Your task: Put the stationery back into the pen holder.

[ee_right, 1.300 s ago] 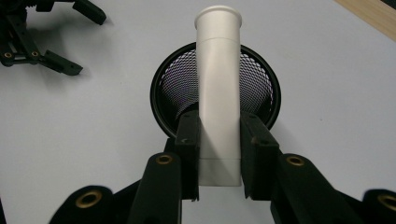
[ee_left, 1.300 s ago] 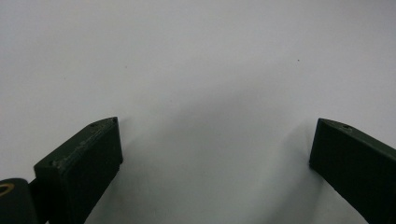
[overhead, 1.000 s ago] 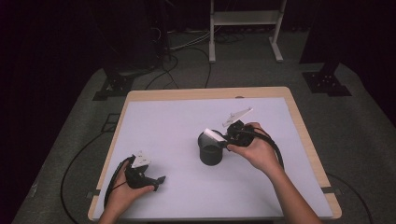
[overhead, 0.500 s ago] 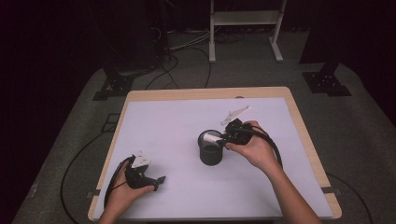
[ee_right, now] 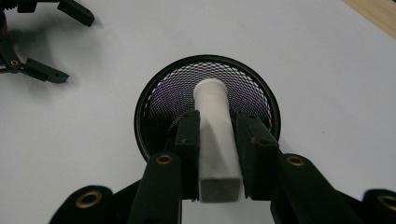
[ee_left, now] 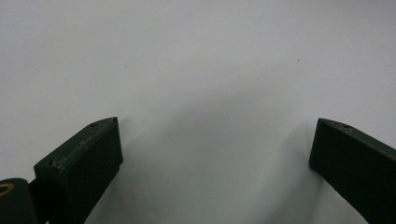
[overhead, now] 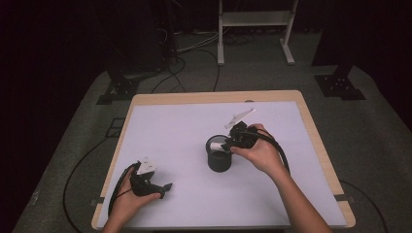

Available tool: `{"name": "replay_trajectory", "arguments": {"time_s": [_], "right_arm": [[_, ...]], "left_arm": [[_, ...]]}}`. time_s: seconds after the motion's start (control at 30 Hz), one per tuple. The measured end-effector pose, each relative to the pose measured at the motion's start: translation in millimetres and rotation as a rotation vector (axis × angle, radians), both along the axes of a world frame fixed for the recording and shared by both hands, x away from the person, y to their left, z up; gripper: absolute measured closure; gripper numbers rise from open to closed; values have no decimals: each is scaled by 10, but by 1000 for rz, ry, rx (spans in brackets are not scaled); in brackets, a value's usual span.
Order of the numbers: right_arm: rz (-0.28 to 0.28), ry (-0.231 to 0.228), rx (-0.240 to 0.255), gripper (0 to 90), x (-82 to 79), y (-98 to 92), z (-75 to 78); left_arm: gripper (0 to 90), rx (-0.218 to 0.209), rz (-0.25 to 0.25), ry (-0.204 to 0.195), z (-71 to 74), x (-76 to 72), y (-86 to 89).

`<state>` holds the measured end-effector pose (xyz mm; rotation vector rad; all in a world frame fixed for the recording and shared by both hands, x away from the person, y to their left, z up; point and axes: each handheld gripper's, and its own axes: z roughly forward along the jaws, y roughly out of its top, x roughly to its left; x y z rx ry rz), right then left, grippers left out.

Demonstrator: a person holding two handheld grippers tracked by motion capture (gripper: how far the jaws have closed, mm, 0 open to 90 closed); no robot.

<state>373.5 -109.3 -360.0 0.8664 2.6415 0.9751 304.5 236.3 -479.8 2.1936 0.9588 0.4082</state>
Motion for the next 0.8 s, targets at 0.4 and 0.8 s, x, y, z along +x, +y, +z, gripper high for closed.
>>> {"name": "replay_trajectory", "arguments": {"time_s": [0.4,0.8], "right_arm": [[2,11,2,704,73,45,-6],[6,5,-12,729,101,105,-53]], "left_arm": [[16,1,0,-2,-1,1,0],[16,0,-1,-3,-2,2,1]]}}
